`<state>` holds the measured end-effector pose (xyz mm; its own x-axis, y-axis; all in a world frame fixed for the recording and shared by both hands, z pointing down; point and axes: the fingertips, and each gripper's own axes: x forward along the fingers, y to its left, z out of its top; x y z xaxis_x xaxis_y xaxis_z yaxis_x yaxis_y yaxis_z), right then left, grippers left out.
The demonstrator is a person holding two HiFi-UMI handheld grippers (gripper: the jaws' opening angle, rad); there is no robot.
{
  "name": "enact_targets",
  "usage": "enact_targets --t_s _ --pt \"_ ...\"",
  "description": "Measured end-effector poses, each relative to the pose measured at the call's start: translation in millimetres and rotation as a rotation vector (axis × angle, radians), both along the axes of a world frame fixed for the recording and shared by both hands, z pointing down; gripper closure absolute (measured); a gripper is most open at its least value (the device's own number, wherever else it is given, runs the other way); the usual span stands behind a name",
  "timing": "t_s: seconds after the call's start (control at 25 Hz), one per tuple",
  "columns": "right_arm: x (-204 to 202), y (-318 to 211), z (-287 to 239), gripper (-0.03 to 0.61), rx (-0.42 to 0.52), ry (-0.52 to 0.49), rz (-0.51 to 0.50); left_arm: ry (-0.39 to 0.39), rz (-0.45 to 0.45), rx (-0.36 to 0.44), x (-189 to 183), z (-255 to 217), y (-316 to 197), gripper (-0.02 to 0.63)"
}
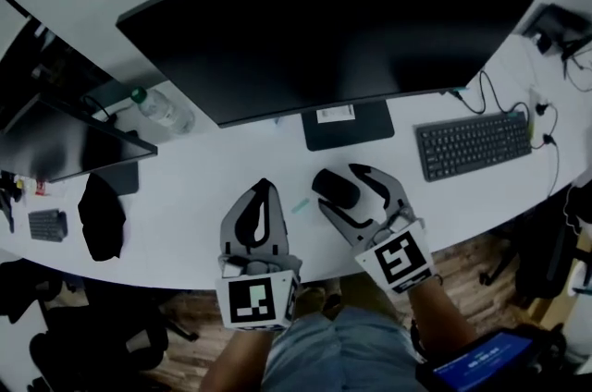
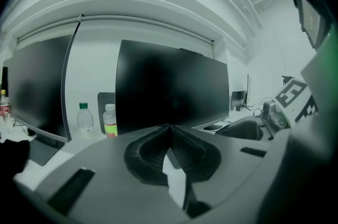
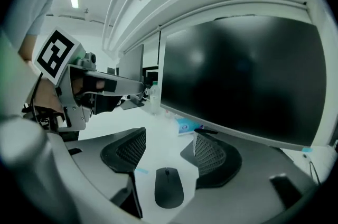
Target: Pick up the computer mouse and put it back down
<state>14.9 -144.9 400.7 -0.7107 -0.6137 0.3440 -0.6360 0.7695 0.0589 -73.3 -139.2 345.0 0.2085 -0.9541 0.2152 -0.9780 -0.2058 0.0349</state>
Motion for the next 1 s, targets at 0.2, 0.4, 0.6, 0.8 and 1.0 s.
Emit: enact_targets --t_s 0.2,0.4,0.6,0.8,1.0 --pt "-2 -3 40 0.273 -0.073 0.073 -0.059 0.002 -0.040 -0.085 -6 31 0 0.606" --pt "-2 -7 81 0.260 -0.141 0.123 -0.090 -0.001 -0.076 -0.137 -15 55 -4 0.606" --pt "-2 -2 118 0.241 -0.214 0.160 -0.111 0.003 -0.107 -0.182 -21 76 -3 0.606" --pt "3 -3 143 0.221 -0.258 0.204 -0.115 0.011 -0.129 -0.219 -24 93 2 0.606" --pt "9 -2 161 0.215 -0.294 0.237 -0.119 0.012 -0.148 -0.234 -26 103 4 0.606"
